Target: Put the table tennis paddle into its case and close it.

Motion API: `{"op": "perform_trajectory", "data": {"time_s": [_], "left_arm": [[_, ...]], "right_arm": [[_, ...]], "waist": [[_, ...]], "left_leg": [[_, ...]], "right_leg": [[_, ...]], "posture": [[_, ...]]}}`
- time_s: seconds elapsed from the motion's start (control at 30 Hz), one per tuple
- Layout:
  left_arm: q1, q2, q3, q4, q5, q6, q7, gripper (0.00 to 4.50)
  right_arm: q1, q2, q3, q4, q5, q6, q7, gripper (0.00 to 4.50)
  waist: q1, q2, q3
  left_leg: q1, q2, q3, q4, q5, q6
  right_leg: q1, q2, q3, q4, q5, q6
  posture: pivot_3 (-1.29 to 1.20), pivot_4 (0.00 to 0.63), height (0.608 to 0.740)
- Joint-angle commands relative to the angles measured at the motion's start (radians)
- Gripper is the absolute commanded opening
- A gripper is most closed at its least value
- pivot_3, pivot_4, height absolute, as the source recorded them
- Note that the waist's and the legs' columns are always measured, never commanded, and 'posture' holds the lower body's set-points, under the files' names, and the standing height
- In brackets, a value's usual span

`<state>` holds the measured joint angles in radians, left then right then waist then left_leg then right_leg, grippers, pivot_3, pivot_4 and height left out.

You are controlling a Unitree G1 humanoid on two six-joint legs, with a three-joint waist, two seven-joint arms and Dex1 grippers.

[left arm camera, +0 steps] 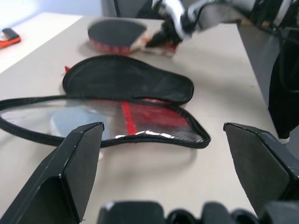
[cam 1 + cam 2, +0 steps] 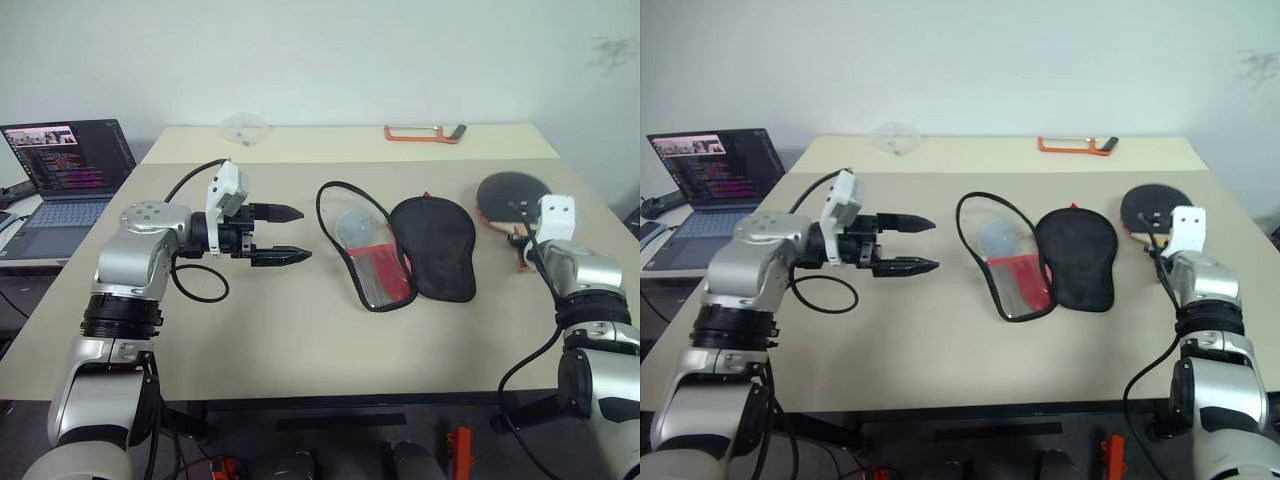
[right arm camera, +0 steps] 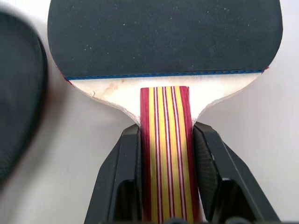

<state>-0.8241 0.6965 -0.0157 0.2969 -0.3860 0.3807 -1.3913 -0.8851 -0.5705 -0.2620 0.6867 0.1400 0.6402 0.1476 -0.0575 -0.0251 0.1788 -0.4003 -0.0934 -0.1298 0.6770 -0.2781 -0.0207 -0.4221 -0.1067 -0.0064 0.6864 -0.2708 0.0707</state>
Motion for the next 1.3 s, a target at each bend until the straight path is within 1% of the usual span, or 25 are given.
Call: {"op": "perform_trajectory", "data": {"time_s": [0.03, 0.13, 0.2, 0.27, 0.37, 0.47, 0.57, 0.7, 0.93, 1.1, 1.3], "left_arm": [[-0.001, 0.018, 0.018, 0.010, 0.001, -0.033, -0.014, 4.50], [-0.004, 0.016, 0.013, 0.022, 0.000, -0.043, -0.024, 4.50], [-0.007, 0.013, 0.010, 0.028, 0.002, -0.046, -0.028, 4.50], [-0.013, 0.010, 0.006, 0.032, 0.002, -0.045, -0.033, 4.50], [-0.025, 0.002, 0.001, 0.032, 0.002, -0.038, -0.031, 4.50], [-0.034, -0.004, -0.003, 0.038, 0.006, -0.041, -0.030, 4.50], [-0.041, -0.006, -0.007, 0.048, 0.009, -0.048, -0.030, 4.50], [-0.036, -0.005, -0.004, 0.062, 0.017, -0.069, -0.030, 4.50], [-0.021, 0.002, 0.004, 0.077, 0.020, -0.090, -0.034, 4.50], [-0.016, 0.003, 0.004, 0.055, 0.015, -0.078, -0.025, 4.50], [-0.014, 0.001, 0.001, 0.037, 0.012, -0.062, -0.014, 4.50]], "right_arm": [[0.031, -0.001, -0.051, -0.302, 0.062, 0.137, -0.008, 1.13], [0.095, 0.104, -0.074, -0.594, 0.138, 0.348, -0.054, 1.13], [0.120, 0.182, -0.085, -0.731, 0.168, 0.447, -0.093, 1.13], [0.143, 0.265, -0.085, -0.828, 0.185, 0.507, -0.130, 1.13], [0.173, 0.353, -0.076, -0.888, 0.181, 0.538, -0.170, 1.13], [0.197, 0.410, -0.056, -0.893, 0.169, 0.527, -0.195, 1.13], [0.214, 0.432, -0.030, -0.866, 0.155, 0.496, -0.197, 1.13], [0.246, 0.417, 0.030, -0.770, 0.114, 0.414, -0.175, 1.13], [0.226, 0.413, 0.054, -0.659, 0.094, 0.333, -0.159, 1.13], [0.218, 0.411, 0.060, -0.619, 0.080, 0.308, -0.164, 1.13], [0.228, 0.411, 0.062, -0.618, 0.069, 0.309, -0.171, 1.13]], "waist": [[-0.002, 0.000, 0.000], [-0.004, 0.001, -0.001], [-0.007, 0.001, -0.001], [-0.005, 0.001, -0.001], [0.002, 0.002, -0.001], [0.015, 0.002, -0.001], [0.016, 0.002, -0.001], [0.008, 0.002, -0.001], [-0.003, 0.002, -0.001], [-0.002, 0.002, -0.001], [-0.002, 0.002, -0.001]], "left_leg": [[0.000, 0.000, 0.000, 0.000, 0.000, 0.000], [0.000, 0.001, -0.001, -0.001, 0.000, 0.000], [0.000, 0.001, 0.000, -0.001, 0.000, 0.000], [0.001, 0.000, 0.000, 0.000, 0.000, 0.000], [0.000, 0.000, -0.001, 0.000, 0.000, 0.000], [0.000, -0.001, -0.002, 0.001, 0.000, 0.000], [0.000, -0.001, -0.002, 0.001, 0.000, 0.000], [0.001, -0.001, -0.001, 0.000, 0.000, 0.000], [0.001, -0.001, -0.001, 0.000, 0.000, 0.000], [0.001, 0.000, -0.001, 0.000, 0.000, 0.000], [0.001, 0.000, -0.001, 0.001, 0.000, 0.000]], "right_leg": [[0.000, 0.000, 0.000, -0.001, 0.000, 0.000], [0.001, 0.000, 0.000, -0.002, 0.000, 0.000], [0.001, 0.000, 0.000, -0.001, 0.000, 0.000], [0.000, 0.000, 0.001, 0.000, 0.000, 0.000], [0.000, 0.000, 0.000, 0.002, 0.000, 0.000], [0.000, 0.000, 0.000, 0.001, 0.000, 0.000], [0.000, 0.000, -0.001, 0.001, 0.000, 0.000], [0.000, 0.000, 0.000, 0.001, 0.000, 0.000], [0.000, 0.000, 0.000, 0.002, 0.000, 0.000], [0.000, 0.001, 0.000, 0.002, 0.000, 0.000], [0.000, 0.001, 0.000, 0.002, 0.000, 0.000]], "posture": [[0.00, 0.150, 0.740], [0.00, 0.150, 0.740], [0.00, 0.150, 0.740], [0.00, 0.150, 0.740], [0.00, 0.150, 0.740], [0.00, 0.150, 0.740], [0.00, 0.150, 0.740], [0.00, 0.150, 0.740], [0.00, 0.150, 0.740], [0.00, 0.150, 0.740], [0.00, 0.150, 0.740]]}}
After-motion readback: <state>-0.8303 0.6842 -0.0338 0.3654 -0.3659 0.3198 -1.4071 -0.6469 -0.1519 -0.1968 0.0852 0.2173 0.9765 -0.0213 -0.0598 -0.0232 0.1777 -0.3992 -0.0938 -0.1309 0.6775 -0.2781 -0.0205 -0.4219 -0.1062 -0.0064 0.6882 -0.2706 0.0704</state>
